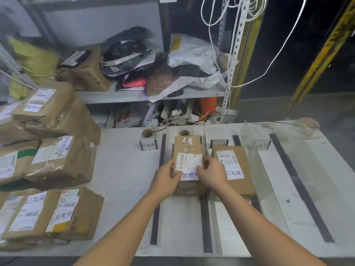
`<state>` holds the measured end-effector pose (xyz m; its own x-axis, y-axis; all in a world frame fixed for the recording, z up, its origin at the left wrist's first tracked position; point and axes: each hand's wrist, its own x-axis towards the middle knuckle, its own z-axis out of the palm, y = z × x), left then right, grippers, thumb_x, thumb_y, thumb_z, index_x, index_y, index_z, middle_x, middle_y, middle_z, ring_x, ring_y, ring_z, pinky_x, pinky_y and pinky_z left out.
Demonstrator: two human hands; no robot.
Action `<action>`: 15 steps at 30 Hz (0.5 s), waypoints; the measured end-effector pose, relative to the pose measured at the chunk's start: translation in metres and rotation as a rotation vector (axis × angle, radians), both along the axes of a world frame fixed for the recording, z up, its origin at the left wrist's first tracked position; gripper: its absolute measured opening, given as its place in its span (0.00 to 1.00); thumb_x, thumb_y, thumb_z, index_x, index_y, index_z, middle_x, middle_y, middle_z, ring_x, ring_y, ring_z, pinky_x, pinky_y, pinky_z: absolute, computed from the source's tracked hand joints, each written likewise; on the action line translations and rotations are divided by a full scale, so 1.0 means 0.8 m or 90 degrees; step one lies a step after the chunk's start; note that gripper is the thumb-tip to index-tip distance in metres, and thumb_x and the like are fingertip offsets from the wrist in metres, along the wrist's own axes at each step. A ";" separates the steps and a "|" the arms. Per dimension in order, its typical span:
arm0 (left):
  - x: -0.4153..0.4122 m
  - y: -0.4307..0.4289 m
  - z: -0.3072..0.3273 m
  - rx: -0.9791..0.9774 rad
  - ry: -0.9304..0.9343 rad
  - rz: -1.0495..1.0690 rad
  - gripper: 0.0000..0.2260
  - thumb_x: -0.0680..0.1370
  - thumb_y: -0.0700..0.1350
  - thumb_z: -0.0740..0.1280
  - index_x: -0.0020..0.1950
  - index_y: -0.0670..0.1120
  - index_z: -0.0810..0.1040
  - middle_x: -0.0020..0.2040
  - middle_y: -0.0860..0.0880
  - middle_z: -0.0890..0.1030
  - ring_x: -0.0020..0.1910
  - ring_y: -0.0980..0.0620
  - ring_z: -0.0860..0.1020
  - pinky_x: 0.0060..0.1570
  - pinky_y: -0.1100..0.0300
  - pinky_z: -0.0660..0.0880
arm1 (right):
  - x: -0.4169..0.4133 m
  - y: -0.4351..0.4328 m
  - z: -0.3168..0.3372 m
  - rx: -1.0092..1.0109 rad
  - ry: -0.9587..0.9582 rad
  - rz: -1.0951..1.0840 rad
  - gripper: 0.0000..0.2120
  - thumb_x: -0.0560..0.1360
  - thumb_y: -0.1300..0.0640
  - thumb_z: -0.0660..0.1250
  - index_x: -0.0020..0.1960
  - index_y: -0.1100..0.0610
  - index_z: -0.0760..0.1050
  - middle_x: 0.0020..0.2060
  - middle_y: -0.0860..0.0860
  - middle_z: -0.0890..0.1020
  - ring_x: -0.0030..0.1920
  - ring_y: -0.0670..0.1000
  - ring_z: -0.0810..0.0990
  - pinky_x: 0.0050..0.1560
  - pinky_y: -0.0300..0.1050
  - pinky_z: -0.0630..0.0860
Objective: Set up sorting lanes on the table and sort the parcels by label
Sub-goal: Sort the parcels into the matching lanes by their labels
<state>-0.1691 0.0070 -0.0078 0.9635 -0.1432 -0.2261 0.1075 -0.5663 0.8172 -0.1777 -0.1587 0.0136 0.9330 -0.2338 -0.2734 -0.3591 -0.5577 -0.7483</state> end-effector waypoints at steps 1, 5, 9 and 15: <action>0.003 0.006 0.010 0.029 -0.030 0.001 0.21 0.81 0.43 0.65 0.73 0.49 0.69 0.63 0.59 0.74 0.62 0.59 0.73 0.52 0.72 0.71 | 0.006 0.005 0.004 -0.029 -0.027 -0.004 0.18 0.77 0.58 0.67 0.66 0.57 0.74 0.53 0.51 0.81 0.54 0.53 0.79 0.48 0.42 0.72; 0.024 0.066 0.051 0.216 -0.145 0.019 0.25 0.82 0.48 0.62 0.78 0.48 0.61 0.75 0.50 0.67 0.73 0.51 0.66 0.71 0.56 0.66 | 0.038 0.050 0.033 -0.092 -0.127 0.098 0.24 0.78 0.53 0.66 0.72 0.55 0.69 0.66 0.50 0.77 0.64 0.53 0.76 0.60 0.46 0.72; 0.044 0.151 0.103 0.434 -0.206 0.039 0.26 0.82 0.52 0.61 0.79 0.50 0.59 0.77 0.51 0.64 0.74 0.50 0.64 0.69 0.53 0.66 | 0.077 0.123 0.065 -0.178 -0.194 0.265 0.23 0.78 0.52 0.66 0.71 0.56 0.70 0.67 0.52 0.76 0.68 0.54 0.72 0.67 0.50 0.69; 0.070 0.301 0.174 0.577 -0.245 0.100 0.27 0.79 0.55 0.62 0.77 0.48 0.63 0.75 0.48 0.67 0.73 0.47 0.65 0.70 0.50 0.67 | 0.124 0.245 0.110 -0.278 -0.243 0.364 0.21 0.77 0.48 0.64 0.68 0.52 0.71 0.65 0.50 0.77 0.65 0.55 0.72 0.59 0.53 0.74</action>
<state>-0.1129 0.2478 0.1316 0.9874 0.0635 0.1450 0.0524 -0.9955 0.0786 -0.0788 0.0376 0.1012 0.9506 0.2958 0.0937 0.3064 -0.8469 -0.4346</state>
